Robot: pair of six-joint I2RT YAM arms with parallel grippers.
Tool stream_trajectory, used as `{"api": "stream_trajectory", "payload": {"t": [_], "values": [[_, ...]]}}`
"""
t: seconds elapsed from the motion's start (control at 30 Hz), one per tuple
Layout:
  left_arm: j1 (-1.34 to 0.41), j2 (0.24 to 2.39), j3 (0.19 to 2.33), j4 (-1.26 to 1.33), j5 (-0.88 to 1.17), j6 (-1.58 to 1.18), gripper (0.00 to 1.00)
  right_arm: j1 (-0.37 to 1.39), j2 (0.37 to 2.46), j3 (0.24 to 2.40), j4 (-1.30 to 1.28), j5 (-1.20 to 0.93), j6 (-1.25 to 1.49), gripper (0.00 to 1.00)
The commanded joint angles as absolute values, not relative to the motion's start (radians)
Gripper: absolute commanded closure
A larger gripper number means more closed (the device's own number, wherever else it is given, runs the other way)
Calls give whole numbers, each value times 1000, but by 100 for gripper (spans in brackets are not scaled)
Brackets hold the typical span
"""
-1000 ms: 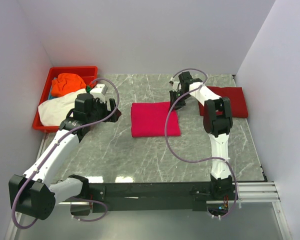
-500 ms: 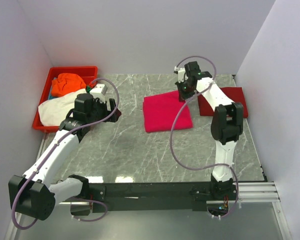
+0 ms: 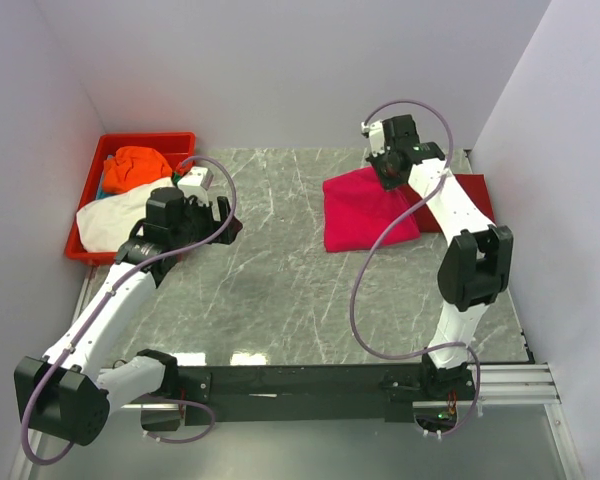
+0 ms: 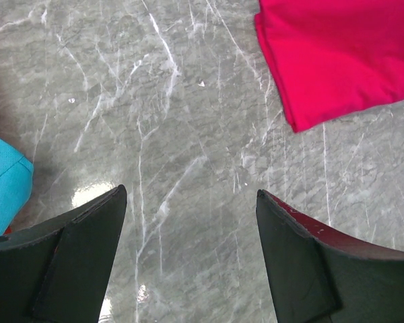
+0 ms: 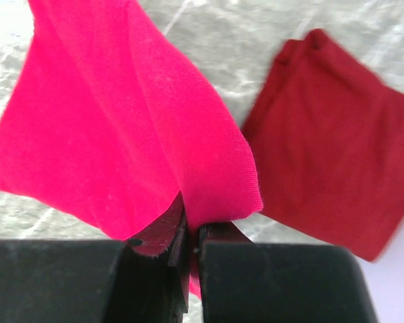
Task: Fold and stack the t-shirts
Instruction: Neatly place the folded tshirt to the corner
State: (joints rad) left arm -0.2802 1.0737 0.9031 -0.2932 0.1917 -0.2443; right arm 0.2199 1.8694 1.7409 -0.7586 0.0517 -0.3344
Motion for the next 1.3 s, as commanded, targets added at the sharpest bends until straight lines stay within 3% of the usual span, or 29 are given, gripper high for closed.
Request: {"api": "stream_trajectory", "payload": {"t": [0.0,1.27], "values": [[-282,1045,900,-245,218,-229,17,210,1760,1749,-696,141,-377,100],[-282,1042,899,-245,224,-225,15,97,1674,1941,-732,198,-557,100]]}}
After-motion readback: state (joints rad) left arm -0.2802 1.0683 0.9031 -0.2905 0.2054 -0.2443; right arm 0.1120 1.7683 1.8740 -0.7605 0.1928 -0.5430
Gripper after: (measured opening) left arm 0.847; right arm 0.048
